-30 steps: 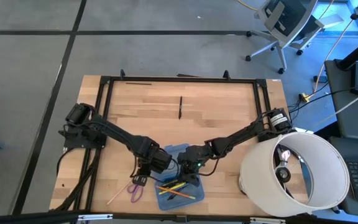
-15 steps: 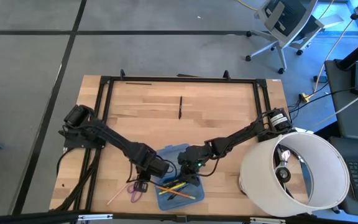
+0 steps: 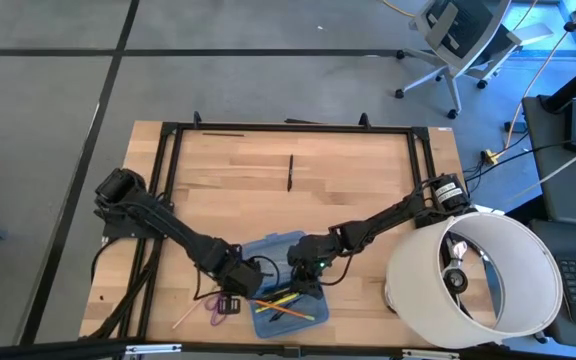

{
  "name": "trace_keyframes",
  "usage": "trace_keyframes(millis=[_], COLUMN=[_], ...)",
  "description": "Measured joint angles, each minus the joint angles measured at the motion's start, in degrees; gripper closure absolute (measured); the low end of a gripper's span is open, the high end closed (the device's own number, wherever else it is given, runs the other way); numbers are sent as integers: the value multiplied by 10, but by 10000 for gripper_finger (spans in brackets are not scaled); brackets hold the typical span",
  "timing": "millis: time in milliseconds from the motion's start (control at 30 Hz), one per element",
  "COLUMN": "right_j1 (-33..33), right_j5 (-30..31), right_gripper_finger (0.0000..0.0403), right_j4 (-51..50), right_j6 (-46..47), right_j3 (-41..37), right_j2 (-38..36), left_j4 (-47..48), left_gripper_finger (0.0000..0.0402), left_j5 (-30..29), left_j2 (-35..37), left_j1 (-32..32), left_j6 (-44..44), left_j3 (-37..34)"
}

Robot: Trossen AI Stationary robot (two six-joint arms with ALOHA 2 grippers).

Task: Pick & place school supplies into a supply box
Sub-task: Put the violet scissors into the blue supply box

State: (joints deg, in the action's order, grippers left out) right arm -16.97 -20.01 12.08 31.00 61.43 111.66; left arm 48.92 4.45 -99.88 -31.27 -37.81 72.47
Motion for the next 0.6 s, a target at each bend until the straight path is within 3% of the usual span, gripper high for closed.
trace_keyframes(millis=[133,333,433,600], right_j1=[0,0,0,0], right_j5=[0,12,15,51], right_gripper_finger=[342,342,342,342], right_j4=[0,1,0,2], right_j6=[1,19,19,33], right_j3=[0,0,0,0], right_j2=[0,0,0,0], left_j4=[-59,-261,-279,-251], left_gripper_finger=[327,327,327,327], left_j5=[-5,13,-5,-85], left_j2=[8,61,88,100], left_j1=[-18,-35,-48,-74], left_j6=[-38,-130,-193,-268], left_j3=[-29,-169,-207,-222])
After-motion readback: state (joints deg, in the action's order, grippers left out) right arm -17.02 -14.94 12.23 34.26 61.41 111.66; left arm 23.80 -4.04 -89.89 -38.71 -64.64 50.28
